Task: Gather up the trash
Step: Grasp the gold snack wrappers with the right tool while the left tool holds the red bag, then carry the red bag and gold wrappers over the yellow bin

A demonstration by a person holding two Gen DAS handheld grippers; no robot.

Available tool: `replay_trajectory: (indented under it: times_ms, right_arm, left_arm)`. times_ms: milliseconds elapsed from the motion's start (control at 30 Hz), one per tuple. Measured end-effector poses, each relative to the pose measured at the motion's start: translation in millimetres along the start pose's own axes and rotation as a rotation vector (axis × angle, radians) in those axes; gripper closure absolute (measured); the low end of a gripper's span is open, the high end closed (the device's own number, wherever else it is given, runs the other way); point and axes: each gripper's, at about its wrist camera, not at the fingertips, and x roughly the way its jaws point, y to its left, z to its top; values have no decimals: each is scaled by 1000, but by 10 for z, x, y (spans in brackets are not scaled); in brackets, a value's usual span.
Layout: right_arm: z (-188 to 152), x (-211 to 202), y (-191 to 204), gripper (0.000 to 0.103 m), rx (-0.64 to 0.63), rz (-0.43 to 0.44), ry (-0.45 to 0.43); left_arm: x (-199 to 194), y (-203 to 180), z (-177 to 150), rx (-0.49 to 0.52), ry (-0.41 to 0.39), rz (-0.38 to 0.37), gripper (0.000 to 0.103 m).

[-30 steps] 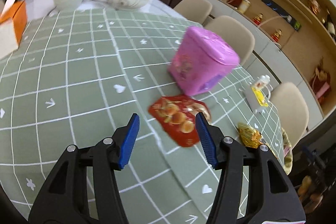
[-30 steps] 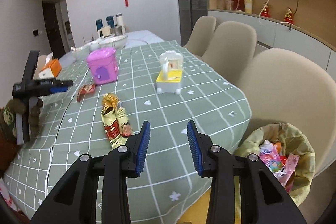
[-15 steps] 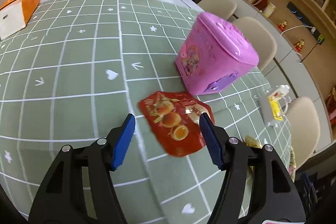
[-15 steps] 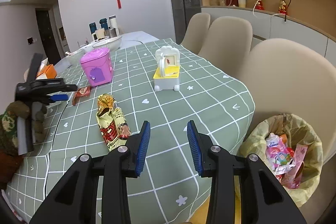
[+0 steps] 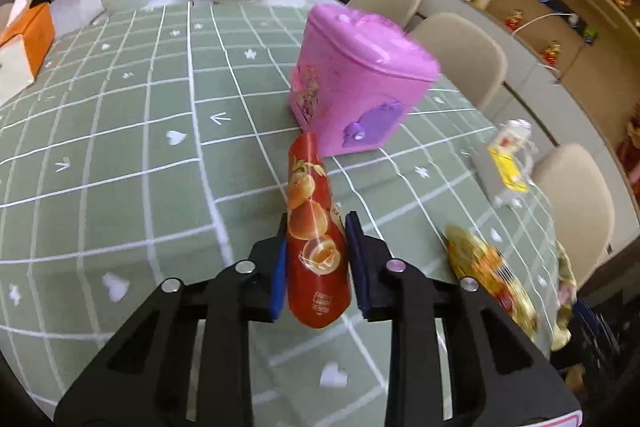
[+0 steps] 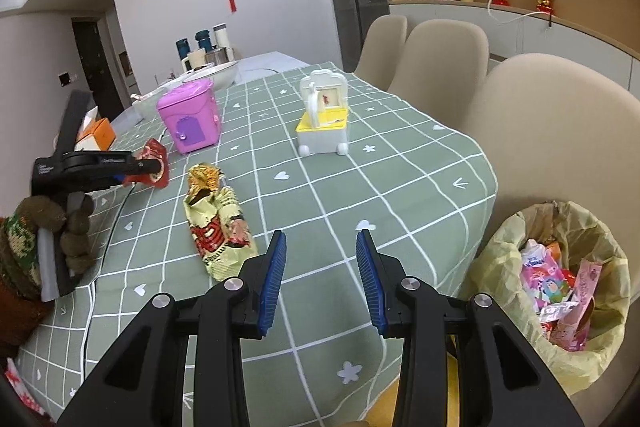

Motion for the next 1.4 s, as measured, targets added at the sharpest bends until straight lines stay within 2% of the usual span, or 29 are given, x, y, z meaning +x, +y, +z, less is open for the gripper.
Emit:
replay_trajectory:
  times_ms: [200,233,267,433,633,800,900,967,1033,1067,1167,1300,1400]
  right_arm:
    - [81,67,264,67,-56,50,-1]
    - [100,96,326,60,-71,64,5]
    - [112,120,383,55,-86,81,10]
    - [160,278,664,52,-171,118,80]
    - [283,466,889,52,-231,66,119]
    - [340,655,1023,52,-289,46,141]
    - [356,845,1058,52,-328,12,190]
    - [375,941,1005,52,-320,1,215]
    - [400,969,927,53,-282,29,225]
    - [413,946,869,62,-244,64,217]
    - [427,790,760,68,-178,96,177]
    - [397,490,679,72,-162,94,116]
    - [390,242,582,72,-159,87,78]
  left_arm:
    - [-506,33,-163,54,-58,-44,81]
    - [-554,47,-175,58,-60,-54,81]
    - [-614,57,-216,58,-57,-71,81]
    - [-693,143,-424,71,0,-191,81]
    - [-675,173,-541,74,29,-239,81]
    - [-775,167,-553,100,-18,-233,79]
    - [-749,188,-564,93,-1,-251,79]
    - [-731,198,-566,90,8,-254,79]
    - [-735,212,-569,87,10,-260,79]
    - [-742,207,-572,89,6,-262,79]
    - [-745,185,-578,99,-4,-248,79]
    - [-771,91,-580,123,-22,-220,79]
    - [-876,-72,-585,170,-63,-204,79]
